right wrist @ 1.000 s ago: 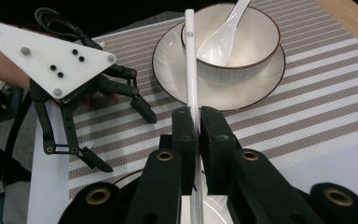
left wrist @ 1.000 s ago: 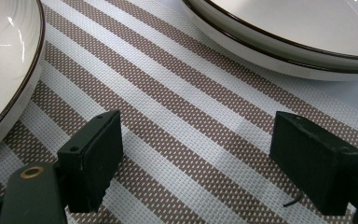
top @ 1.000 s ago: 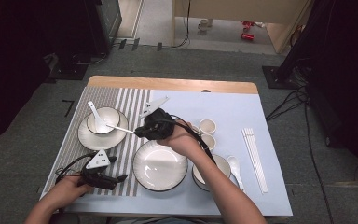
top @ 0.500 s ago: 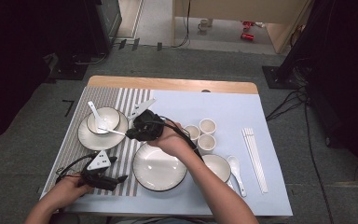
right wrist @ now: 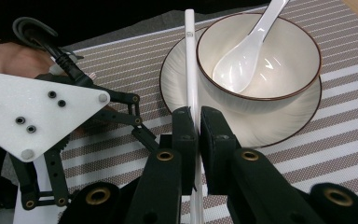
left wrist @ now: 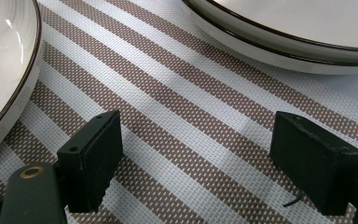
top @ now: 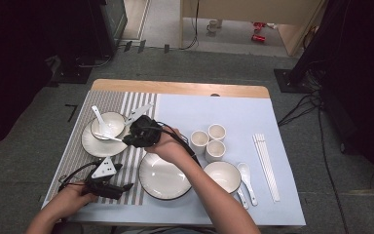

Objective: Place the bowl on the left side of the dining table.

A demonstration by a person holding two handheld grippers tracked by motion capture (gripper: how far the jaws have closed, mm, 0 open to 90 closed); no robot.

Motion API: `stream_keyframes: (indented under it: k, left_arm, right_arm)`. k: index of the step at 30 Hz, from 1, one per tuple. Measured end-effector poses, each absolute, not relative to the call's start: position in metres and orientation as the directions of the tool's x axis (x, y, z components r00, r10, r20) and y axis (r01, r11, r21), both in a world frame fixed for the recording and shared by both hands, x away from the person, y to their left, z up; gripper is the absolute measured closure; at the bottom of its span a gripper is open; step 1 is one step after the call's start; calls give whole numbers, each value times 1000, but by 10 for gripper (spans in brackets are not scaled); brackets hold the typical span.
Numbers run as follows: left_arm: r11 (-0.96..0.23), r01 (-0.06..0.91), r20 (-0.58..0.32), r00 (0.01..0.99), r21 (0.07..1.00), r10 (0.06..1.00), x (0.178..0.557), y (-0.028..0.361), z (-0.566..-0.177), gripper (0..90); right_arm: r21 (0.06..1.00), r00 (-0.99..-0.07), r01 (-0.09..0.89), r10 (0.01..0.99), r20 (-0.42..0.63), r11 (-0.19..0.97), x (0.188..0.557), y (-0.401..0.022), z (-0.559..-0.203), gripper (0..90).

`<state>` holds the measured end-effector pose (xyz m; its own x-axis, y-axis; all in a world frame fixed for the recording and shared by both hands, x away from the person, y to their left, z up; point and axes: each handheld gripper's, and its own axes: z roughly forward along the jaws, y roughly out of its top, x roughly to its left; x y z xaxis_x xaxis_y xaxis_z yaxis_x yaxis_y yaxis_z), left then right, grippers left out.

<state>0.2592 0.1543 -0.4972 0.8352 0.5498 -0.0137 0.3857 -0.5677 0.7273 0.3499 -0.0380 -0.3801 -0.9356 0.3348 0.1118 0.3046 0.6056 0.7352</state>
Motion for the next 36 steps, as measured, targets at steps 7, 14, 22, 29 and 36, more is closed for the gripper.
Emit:
stream_keyframes:
  k: [7,14,22,29,36]
  left_arm:
    - [-567,386,-15,835,728,549,259,154,-497,171]
    - [-567,385,-13,835,728,550,259,154,-497,171]
    - [-567,384,-12,835,729,550,259,154,-497,171]
    - [-565,386,-16,835,729,550,259,154,-497,171]
    - [-565,387,-17,835,728,550,259,154,-497,171]
  right_arm:
    - [738,-940,297,323,113,605,355,-27,-386,852]
    - [737,-946,281,305,107,614,362,-17,-394,852]
    - [734,-952,269,286,107,623,367,-10,-399,852]
    - [731,-952,273,285,112,626,373,-5,-405,852]
    - [726,-956,259,275,100,638,378,1,-412,851]
